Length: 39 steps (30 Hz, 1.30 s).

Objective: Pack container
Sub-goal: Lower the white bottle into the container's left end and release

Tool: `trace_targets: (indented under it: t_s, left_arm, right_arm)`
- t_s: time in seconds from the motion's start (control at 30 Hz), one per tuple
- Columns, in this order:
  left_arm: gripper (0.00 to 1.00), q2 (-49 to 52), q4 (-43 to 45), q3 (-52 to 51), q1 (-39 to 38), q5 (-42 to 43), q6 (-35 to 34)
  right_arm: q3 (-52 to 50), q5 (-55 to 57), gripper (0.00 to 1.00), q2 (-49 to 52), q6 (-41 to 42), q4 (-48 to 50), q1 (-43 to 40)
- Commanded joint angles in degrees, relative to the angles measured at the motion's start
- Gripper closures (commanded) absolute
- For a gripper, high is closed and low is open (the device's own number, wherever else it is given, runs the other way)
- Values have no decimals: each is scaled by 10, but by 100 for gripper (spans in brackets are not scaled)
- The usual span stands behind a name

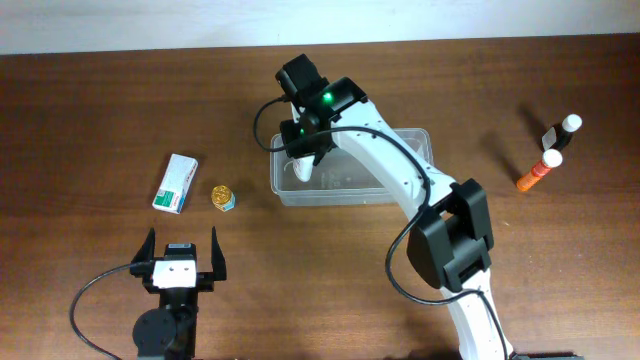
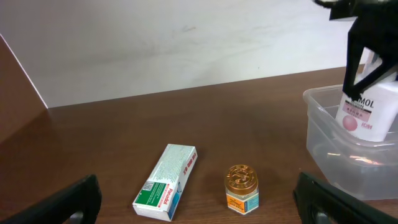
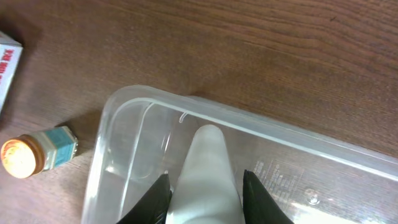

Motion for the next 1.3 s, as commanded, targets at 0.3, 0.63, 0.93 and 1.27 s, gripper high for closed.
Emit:
trace_targets:
  t_s: [0.3,0.63,0.93,1.27]
  left_arm:
    - [1,-5,-1,-2,3,6,10]
    - [1,-5,-1,-2,3,6,10]
    - [1,-5,-1,-2,3,6,10]
    - [1,-5,-1,-2,3,6,10]
  right_arm:
    - [1,24,84,7,6,22,25]
    - [1,60,84,7,40,21,30]
    - [1,60,84,7,61,28,30]
    - [1,64,84,7,61,28,30]
